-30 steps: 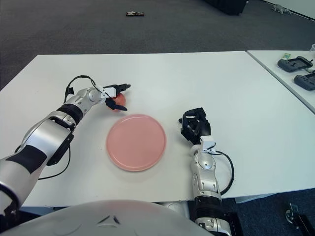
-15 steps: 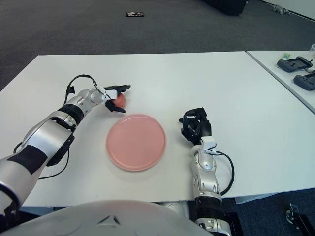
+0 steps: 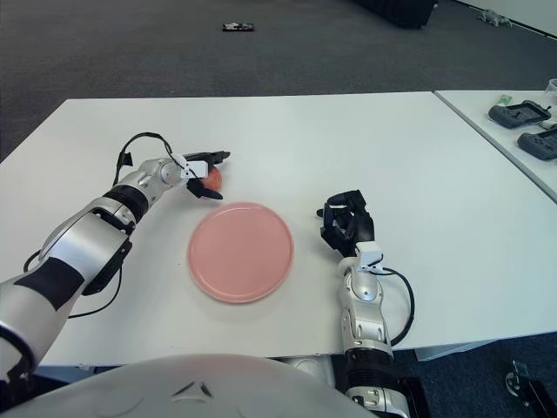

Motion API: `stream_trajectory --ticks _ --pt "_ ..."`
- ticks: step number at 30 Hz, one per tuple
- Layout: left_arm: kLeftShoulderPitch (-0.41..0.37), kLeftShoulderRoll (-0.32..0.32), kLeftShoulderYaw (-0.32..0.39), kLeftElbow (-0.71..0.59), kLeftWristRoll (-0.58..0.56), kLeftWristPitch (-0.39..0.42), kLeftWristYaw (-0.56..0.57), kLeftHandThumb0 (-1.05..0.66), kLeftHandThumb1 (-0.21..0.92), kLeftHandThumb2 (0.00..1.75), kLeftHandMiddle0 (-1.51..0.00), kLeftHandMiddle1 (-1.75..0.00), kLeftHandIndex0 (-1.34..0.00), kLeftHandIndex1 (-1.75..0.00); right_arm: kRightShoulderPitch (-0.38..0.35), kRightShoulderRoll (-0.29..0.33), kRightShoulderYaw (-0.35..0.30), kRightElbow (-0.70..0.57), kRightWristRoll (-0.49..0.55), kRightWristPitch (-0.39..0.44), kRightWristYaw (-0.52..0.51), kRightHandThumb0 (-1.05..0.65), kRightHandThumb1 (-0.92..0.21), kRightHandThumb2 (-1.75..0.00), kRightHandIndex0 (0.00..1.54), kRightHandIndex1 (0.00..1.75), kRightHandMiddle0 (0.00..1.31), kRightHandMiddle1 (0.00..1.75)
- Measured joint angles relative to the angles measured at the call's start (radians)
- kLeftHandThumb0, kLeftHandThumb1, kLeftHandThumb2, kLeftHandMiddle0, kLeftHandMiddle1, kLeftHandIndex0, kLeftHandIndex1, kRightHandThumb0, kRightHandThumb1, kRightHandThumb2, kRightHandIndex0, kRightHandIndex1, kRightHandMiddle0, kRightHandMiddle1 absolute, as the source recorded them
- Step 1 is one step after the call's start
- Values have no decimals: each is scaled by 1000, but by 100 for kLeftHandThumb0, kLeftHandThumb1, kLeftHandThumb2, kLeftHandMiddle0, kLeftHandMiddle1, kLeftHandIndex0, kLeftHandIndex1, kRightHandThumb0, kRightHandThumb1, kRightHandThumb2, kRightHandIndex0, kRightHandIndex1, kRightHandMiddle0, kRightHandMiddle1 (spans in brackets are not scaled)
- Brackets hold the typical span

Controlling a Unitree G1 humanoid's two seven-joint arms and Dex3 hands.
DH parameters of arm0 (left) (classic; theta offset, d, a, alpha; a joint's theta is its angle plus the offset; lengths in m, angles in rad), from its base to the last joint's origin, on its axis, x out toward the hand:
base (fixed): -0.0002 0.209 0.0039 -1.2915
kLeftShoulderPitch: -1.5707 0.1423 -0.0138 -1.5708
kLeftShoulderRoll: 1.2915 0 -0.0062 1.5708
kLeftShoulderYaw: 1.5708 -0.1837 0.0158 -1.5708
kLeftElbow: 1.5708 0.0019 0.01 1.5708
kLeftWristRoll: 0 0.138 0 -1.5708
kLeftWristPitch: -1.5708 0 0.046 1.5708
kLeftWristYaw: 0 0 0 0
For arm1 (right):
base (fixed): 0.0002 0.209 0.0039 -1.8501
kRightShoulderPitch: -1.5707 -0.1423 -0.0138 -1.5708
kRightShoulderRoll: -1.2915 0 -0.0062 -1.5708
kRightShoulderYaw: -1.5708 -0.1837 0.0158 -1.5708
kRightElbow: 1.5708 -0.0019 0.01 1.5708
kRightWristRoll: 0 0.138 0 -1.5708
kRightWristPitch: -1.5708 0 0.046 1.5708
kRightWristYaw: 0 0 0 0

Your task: Put the apple into the plate.

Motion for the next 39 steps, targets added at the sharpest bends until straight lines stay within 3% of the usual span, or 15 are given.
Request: stream_trajectory --ticks 5,7,9,11,13,14,15,19,24,25,27,31,33,36,39 --pt "1 4 -48 -1 48 -5 63 -97 73 40 0 0 0 0 0 0 -1 0 2 -6 7 -36 -79 -72 52 123 27 175" --pt "1 5 -72 -2 70 -11 96 -93 67 50 -1 0 0 -1 0 0 -1 1 1 -11 8 -36 -79 -71 52 122 26 175" --pt "3 5 -94 -3 90 -13 130 -86 55 66 -2 -10 0 -17 0 0 0 1 -1 -12 7 -36 -79 -71 51 122 26 175" --pt "4 4 -112 -3 108 -14 159 -80 47 75 -1 -30 0 -36 0 0 0 1 -2 -11 6 -36 -79 -71 51 122 27 175" --pt "6 3 -125 -2 118 -14 183 -68 31 92 0 -76 0 -79 0 1 0 0 -2 -8 5 -36 -78 -72 51 123 27 175" --pt "7 2 -132 -2 124 -14 197 -65 27 96 0 -86 0 -87 0 1 -1 0 -1 -6 5 -36 -78 -72 50 123 27 175" --pt "8 2 -136 -2 129 -14 208 -58 19 106 0 -110 0 -104 0 1 -1 0 -1 -5 5 -36 -78 -73 50 123 27 175" --pt "11 1 -156 1 148 -18 253 -39 4 127 0 -157 0 -138 0 1 -2 0 1 -2 5 -36 -78 -73 50 123 27 175" --pt "11 1 -184 2 171 -19 290 -23 1 138 -15 -172 0 -161 0 1 -2 -1 1 3 5 -36 -80 -70 49 122 26 175" --pt "11 1 -190 2 175 -19 296 1 13 134 -31 -173 0 -166 0 1 -2 -1 1 5 5 -36 -80 -70 49 122 26 175" --pt "10 0 -198 1 181 -21 305 24 20 135 -46 -174 0 -170 0 2 -3 -1 1 7 5 -36 -80 -70 49 122 26 175" --pt "9 -5 -209 1 188 -20 322 43 24 138 -61 -174 -10 -174 0 2 -3 -1 1 7 5 -36 -81 -68 50 122 25 175" --pt "10 -8 -210 2 188 -13 332 46 25 138 -63 -175 -15 -174 0 2 -3 -1 1 3 6 -36 -82 -67 50 122 25 175" --pt "13 -12 -210 3 188 -5 346 15 28 135 -66 -171 -29 -174 0 1 -3 -1 -1 -9 6 -35 -83 -65 50 122 24 175" --pt "16 -14 -208 4 187 2 357 5 25 139 -70 -169 -38 -175 0 1 -2 0 -3 -18 6 -35 -84 -64 50 122 24 175"
